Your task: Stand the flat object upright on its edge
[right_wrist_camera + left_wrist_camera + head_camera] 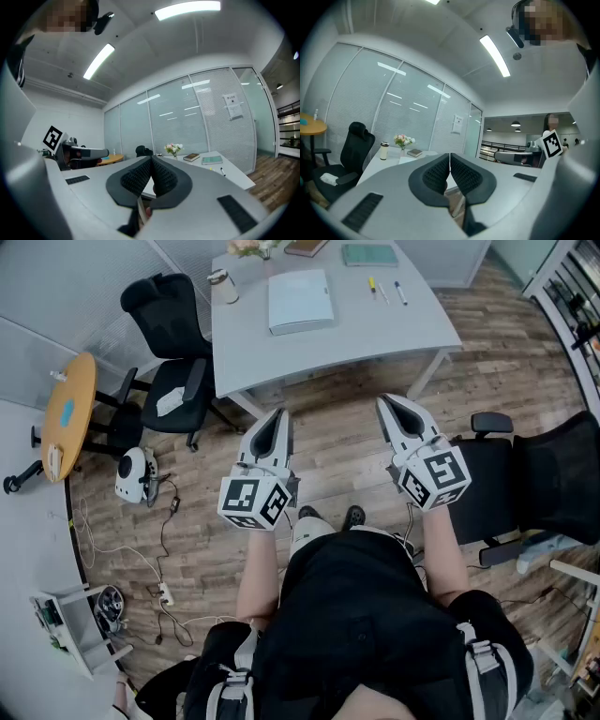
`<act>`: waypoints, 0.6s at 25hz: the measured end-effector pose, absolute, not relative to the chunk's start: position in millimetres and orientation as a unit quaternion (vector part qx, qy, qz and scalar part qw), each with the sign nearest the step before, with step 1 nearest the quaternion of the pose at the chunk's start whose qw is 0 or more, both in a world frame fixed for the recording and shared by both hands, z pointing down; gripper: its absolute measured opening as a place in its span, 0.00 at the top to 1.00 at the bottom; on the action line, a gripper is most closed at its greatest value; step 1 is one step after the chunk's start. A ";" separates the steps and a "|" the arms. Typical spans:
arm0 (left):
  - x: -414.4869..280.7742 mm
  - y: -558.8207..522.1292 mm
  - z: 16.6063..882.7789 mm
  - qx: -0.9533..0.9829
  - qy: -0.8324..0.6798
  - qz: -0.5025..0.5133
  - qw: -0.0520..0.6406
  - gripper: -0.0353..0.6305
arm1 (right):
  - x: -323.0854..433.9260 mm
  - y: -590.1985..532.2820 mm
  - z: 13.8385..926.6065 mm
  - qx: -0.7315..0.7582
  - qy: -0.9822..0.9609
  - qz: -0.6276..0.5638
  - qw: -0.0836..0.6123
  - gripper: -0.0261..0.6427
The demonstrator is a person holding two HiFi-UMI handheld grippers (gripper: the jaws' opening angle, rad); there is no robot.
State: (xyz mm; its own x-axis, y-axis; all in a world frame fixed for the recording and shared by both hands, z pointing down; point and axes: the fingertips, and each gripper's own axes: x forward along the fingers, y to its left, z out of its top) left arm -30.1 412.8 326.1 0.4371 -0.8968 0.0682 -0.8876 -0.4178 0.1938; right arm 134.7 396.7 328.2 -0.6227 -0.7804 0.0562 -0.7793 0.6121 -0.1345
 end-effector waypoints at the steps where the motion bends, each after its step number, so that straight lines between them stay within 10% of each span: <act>1: -29.3 412.9 326.0 0.842 -0.530 -0.021 0.102 0.91 | 134.7 397.6 328.9 -0.433 0.898 -0.074 0.002 0.94; 15: -16.1 407.4 335.3 0.838 -0.535 0.004 0.108 0.91 | 142.8 395.3 338.0 -0.439 0.895 -0.079 -0.022 0.94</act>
